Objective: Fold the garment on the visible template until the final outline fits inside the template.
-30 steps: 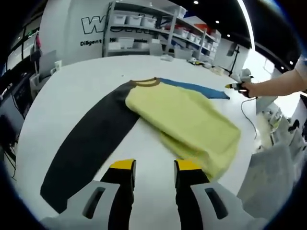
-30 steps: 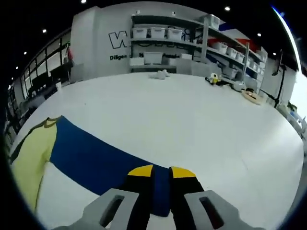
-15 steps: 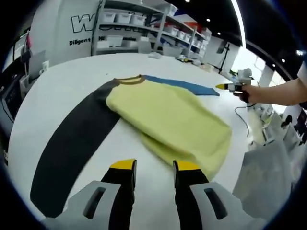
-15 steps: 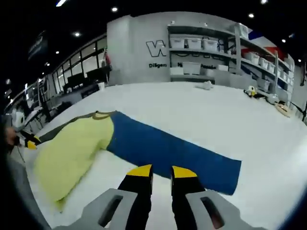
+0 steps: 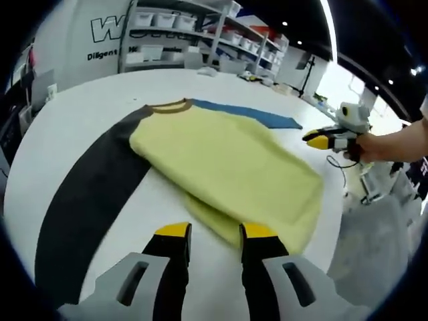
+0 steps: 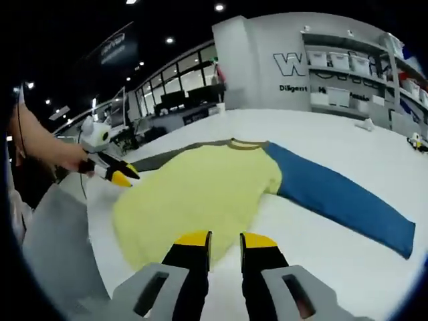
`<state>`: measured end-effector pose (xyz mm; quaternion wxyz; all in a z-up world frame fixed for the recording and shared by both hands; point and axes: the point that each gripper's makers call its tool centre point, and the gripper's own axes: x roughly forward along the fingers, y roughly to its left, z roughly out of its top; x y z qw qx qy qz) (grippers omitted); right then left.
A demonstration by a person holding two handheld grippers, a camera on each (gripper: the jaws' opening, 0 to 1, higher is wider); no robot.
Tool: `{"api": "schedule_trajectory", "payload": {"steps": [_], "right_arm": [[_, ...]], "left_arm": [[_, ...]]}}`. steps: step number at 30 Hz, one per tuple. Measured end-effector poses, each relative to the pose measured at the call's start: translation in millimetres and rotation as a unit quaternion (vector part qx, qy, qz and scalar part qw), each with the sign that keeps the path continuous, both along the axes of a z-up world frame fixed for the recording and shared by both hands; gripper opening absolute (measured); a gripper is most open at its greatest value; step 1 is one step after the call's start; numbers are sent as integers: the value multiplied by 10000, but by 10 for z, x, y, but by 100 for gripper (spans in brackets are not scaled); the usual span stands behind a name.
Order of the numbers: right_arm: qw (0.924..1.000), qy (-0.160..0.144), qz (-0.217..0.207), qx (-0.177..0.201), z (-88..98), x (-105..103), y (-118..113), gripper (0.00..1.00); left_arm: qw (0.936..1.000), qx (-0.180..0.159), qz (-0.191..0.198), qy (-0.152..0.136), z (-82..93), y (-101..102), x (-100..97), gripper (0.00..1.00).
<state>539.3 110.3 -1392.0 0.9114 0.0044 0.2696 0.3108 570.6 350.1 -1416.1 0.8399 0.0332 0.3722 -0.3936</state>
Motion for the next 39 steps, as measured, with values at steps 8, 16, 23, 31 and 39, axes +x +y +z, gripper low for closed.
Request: {"api": "schedule_trajectory", "payload": {"steps": [8, 16, 23, 31, 39], "right_arm": [[9943, -57, 1018, -312, -75, -250, 471, 20], [9813, -105, 1804, -656, -155, -528, 741, 23], [9751, -131, 2053, -827, -206, -630, 775, 25], [9690, -112, 2258, -1000, -277, -716, 767, 27], [9640, -151, 2396, -1146, -314, -738, 792, 28]], "left_arm": [[9999, 121, 53, 76, -59, -6, 120, 22], [9994, 225, 53, 248, -170, -29, 166, 18], [9986, 304, 61, 426, -265, -79, 155, 13], [9984, 278, 157, 461, -198, -60, 106, 0], [9973, 207, 547, 436, -62, 138, -5, 0]]}}
